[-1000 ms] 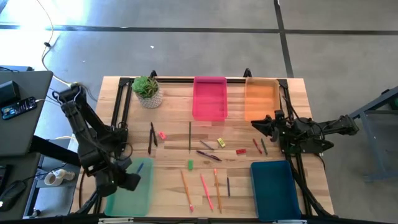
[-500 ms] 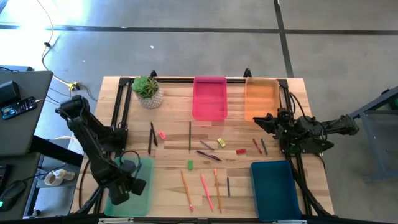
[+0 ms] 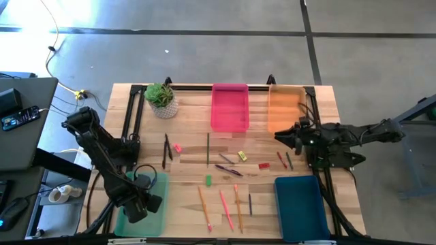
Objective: Sort crayons/erasers/pens/pencils in bins
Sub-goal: Put the blue ballpen into the green bin, then put the red crayon into the orange bin
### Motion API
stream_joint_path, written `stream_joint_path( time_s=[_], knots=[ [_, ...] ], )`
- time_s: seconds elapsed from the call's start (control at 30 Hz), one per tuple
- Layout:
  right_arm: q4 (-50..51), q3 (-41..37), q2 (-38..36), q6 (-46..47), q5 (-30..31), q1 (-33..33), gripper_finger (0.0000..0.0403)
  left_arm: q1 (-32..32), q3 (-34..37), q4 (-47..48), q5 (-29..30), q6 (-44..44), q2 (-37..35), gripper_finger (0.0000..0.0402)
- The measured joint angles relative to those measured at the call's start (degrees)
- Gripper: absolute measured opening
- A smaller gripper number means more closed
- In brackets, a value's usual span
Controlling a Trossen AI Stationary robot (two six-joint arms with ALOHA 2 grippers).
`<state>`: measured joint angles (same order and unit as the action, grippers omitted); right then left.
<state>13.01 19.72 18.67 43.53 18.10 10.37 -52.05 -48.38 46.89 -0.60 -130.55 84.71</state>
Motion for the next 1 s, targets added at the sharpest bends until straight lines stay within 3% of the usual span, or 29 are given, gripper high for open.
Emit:
stream_joint_path(
  time_s=[0.3, 0.5, 0.73, 1.0],
  knots=[
    [23.7, 11.8, 13.3, 3.1, -4.4, 0.0, 0.0139, 0.0, 0.0, -0.5, 0.0, 0.2, -0.7, 0.013],
    [34.2, 13.8, 20.1, 9.9, -8.5, 0.0, 0.0139, 0.0, 0.0, -0.7, 1.8, 0.1, -5.9, 0.0136],
    [38.0, 13.8, 26.4, 14.3, -10.8, 0.0, 0.0139, 0.0, 0.0, -0.6, 13.4, 3.1, -15.6, 0.0127],
    [38.4, 13.8, 34.5, 18.1, -13.5, 0.0, 0.0139, 3.4, -0.1, -0.4, 35.4, 13.0, -25.3, 0.0126]
  ],
)
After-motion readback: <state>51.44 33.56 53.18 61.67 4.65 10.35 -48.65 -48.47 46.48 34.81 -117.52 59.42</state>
